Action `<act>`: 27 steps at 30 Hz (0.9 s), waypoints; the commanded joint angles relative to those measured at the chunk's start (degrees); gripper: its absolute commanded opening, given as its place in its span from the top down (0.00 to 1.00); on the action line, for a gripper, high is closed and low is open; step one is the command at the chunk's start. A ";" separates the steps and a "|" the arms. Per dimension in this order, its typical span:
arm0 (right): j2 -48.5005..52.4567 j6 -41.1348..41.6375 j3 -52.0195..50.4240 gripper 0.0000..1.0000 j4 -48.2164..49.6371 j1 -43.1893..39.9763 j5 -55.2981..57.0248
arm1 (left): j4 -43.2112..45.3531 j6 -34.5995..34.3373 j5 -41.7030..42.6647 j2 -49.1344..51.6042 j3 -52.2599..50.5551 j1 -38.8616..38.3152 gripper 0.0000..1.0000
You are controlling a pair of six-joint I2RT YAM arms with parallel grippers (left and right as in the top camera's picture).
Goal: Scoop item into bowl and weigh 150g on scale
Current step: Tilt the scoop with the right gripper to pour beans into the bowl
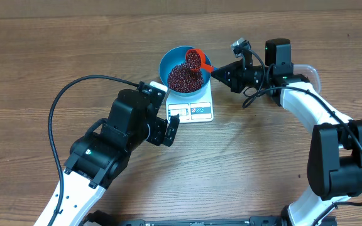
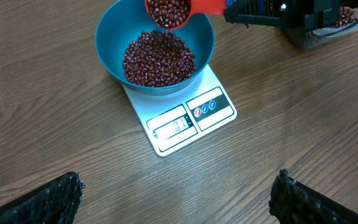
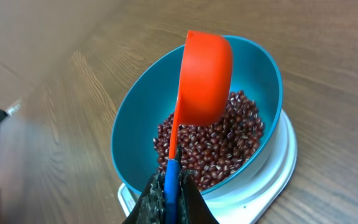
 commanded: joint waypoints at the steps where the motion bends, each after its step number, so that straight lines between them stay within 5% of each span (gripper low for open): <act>1: 0.24 -9.57 -0.13 0.96 0.44 0.33 0.11 | 0.02 0.44 -0.44 -0.02 -0.37 0.39 0.01; 13: 0.24 -25.35 -0.13 0.96 0.22 0.33 0.13 | 0.02 0.44 -0.44 -0.02 -0.37 0.39 0.00; 27: 0.24 -34.21 -0.13 0.96 2.84 0.33 -0.09 | 0.00 0.44 -0.44 -0.02 -0.37 0.39 0.00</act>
